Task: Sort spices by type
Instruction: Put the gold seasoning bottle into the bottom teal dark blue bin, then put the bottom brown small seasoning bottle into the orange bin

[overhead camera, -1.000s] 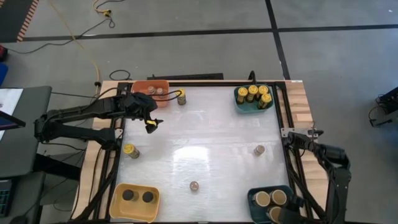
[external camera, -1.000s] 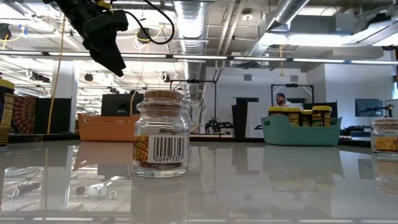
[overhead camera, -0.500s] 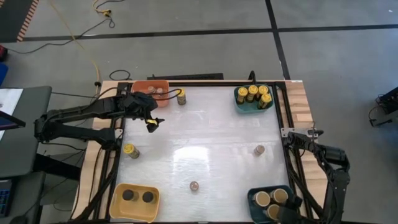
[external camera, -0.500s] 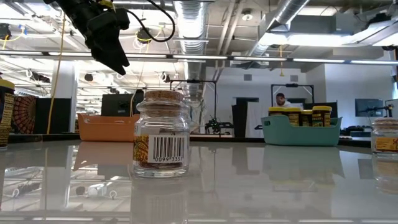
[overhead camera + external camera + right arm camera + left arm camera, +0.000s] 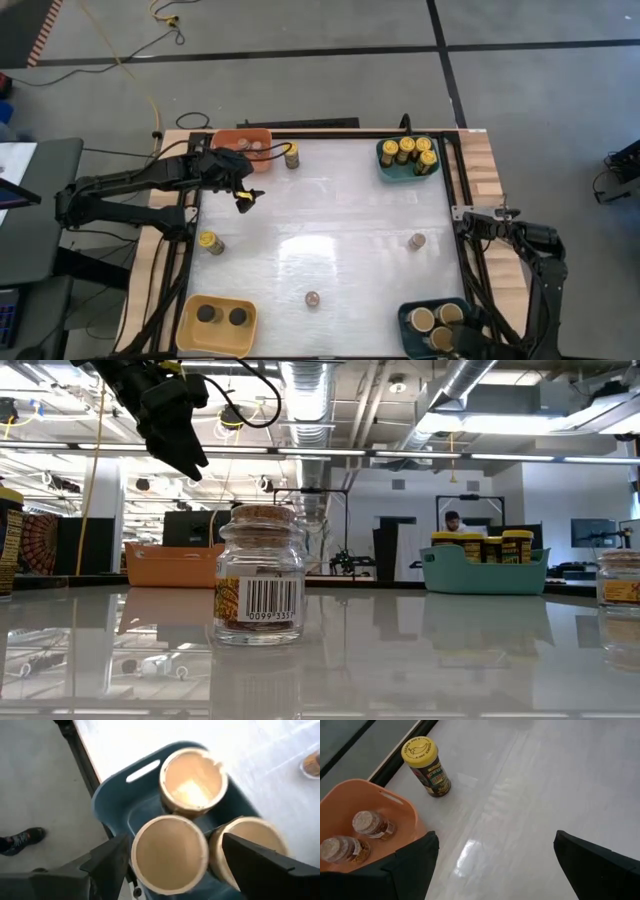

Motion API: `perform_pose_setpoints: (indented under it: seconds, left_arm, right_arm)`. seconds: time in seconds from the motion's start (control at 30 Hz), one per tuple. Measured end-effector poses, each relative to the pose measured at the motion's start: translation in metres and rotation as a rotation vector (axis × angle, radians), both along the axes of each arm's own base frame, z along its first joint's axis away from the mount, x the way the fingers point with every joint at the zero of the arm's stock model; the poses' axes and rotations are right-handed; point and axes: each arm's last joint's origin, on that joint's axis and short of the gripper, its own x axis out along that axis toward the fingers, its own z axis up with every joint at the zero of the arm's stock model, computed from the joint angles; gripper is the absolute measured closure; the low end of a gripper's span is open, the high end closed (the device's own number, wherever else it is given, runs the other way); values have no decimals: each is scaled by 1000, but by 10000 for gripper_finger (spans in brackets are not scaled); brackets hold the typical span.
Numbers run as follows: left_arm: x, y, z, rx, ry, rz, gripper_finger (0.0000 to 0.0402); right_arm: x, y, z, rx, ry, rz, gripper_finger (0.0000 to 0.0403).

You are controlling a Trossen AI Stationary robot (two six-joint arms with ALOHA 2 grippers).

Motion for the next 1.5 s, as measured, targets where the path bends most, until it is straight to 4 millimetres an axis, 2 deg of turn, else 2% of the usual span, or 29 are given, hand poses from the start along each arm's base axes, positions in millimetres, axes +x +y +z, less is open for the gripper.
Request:
perform_pose_setpoints:
  seconds: [0.23,0.4,0.57,0.7,0.87,1.23,1.5]
  left_arm:
    - [0,0,0,0,0,0,22]
    - [0,0,0,1,-3,0,22]
    - [0,0,0,-22,-18,24,22]
    - [0,0,0,-43,-30,47,22]
    - [0,0,0,-80,-50,85,22]
    - [1,0,1,-46,-40,52,22]
    - [1,0,1,-9,-14,12,21]
  right_arm:
    - [-4,-21,22,-61,16,11,66]
    - [-8,-41,30,-70,26,53,87]
    - [-11,-61,32,-82,30,61,101]
    - [-7,-74,32,-82,30,36,102]
    - [13,-92,37,-50,-39,-57,102]
    - [85,-136,46,57,-111,-388,101]
    - [116,-163,46,60,-121,-522,101]
